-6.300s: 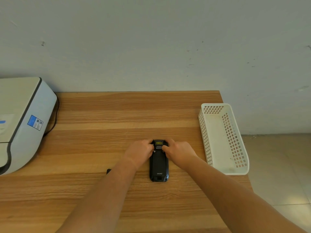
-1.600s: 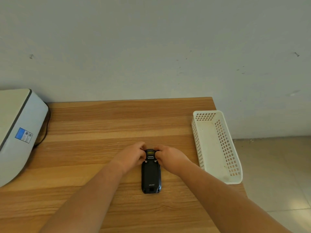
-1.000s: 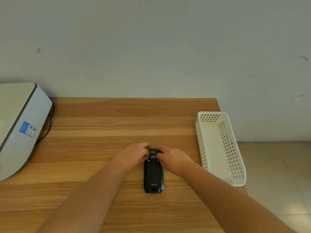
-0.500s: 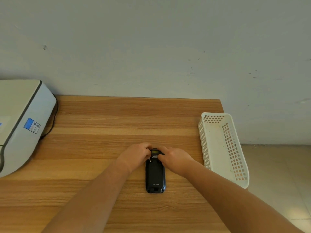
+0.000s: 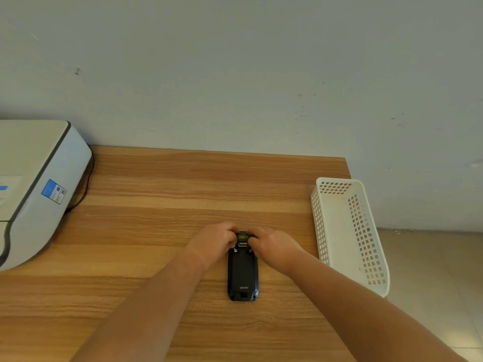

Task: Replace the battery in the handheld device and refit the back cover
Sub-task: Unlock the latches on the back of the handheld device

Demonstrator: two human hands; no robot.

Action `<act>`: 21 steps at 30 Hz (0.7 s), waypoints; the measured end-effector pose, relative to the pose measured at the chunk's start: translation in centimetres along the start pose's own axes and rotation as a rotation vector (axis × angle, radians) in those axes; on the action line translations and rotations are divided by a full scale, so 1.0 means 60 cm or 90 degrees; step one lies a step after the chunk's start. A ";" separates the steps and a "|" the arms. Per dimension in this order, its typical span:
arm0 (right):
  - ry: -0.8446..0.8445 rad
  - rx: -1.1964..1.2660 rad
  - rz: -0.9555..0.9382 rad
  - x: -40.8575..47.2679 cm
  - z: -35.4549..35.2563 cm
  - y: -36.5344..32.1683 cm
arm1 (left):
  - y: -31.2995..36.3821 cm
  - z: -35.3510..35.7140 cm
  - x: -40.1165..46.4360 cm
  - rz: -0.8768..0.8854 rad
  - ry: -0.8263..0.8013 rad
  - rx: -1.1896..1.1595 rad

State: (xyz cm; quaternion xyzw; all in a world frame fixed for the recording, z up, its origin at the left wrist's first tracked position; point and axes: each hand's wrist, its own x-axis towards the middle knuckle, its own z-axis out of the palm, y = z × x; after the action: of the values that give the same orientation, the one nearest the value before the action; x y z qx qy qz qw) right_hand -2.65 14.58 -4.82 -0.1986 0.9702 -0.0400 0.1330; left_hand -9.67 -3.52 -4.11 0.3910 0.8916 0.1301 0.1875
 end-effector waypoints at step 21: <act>0.203 0.599 0.618 -0.013 0.036 -0.096 | 0.016 0.034 -0.053 -0.184 0.064 -0.155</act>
State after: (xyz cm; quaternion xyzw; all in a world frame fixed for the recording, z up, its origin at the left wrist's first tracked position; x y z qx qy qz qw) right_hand 0.79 9.52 -5.94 0.3448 0.8365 -0.4211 0.0636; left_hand -6.15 -5.09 -4.81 0.2266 0.9244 0.2280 0.2052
